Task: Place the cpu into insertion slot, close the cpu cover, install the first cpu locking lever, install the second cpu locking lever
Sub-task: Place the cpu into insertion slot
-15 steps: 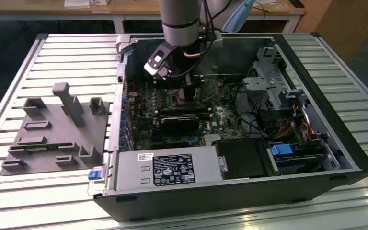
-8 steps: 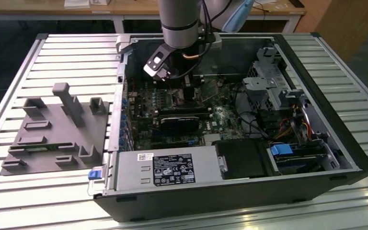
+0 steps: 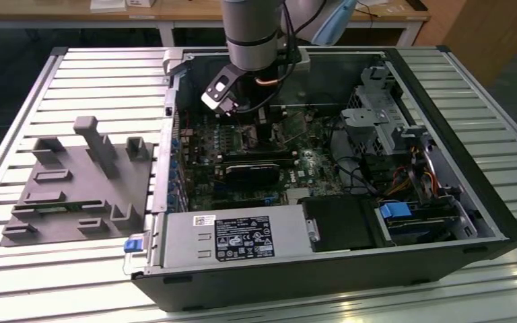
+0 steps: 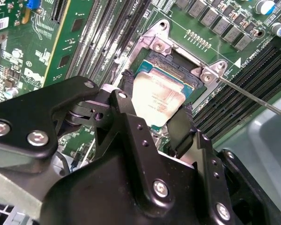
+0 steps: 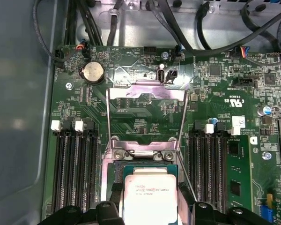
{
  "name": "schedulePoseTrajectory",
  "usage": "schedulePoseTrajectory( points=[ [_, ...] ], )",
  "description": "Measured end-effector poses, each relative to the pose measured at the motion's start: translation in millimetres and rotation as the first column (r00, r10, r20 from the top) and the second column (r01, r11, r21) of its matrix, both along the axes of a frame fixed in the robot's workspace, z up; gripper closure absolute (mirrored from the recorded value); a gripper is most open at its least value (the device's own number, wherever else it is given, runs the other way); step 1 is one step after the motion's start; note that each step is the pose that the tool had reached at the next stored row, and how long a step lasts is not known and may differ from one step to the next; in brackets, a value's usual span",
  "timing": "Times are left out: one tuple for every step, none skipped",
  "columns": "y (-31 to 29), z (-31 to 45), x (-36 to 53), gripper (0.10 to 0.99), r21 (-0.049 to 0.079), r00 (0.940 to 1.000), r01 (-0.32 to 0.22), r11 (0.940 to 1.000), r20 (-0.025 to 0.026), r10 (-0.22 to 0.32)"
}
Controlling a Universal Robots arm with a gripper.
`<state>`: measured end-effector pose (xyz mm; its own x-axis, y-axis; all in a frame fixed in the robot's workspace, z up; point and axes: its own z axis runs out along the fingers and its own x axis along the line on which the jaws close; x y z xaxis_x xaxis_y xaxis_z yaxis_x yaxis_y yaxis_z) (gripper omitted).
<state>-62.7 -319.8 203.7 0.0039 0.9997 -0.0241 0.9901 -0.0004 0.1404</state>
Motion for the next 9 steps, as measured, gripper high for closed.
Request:
schedulePoseTrajectory(
  points=[
    [0.3, -0.6, -0.1, 0.549, 0.000, 1.0000, 0.000, 1.0000, 0.0000, 0.000],
    [0.7, -1.2, -0.1, 0.549, 0.000, 1.0000, 0.001, 1.0000, 0.0000, -0.001],
    [1.0, -1.9, -0.2, 0.549, 0.000, 1.0000, 0.001, 1.0000, 0.0000, -0.001],
    [1.3, -2.6, -0.2, 0.549, 0.000, 1.0000, 0.002, 1.0000, 0.0000, -0.002],
    [1.6, -3.3, -0.3, 0.549, 0.000, 1.0000, 0.003, 1.0000, 0.0001, -0.003],
    [1.8, -3.8, -0.5, 0.549, 0.000, 1.0000, 0.004, 1.0000, 0.0000, -0.004],
    [2.1, -4.3, -0.6, 0.549, 0.000, 1.0000, 0.005, 1.0000, 0.0000, -0.005],
    [2.5, -4.7, -0.7, 0.549, 0.000, 1.0000, 0.007, 1.0000, -0.0002, -0.007],
    [3.0, -5.1, -0.9, 0.549, 0.000, 1.0000, 0.010, 1.0000, -0.0001, -0.010]
  ],
)
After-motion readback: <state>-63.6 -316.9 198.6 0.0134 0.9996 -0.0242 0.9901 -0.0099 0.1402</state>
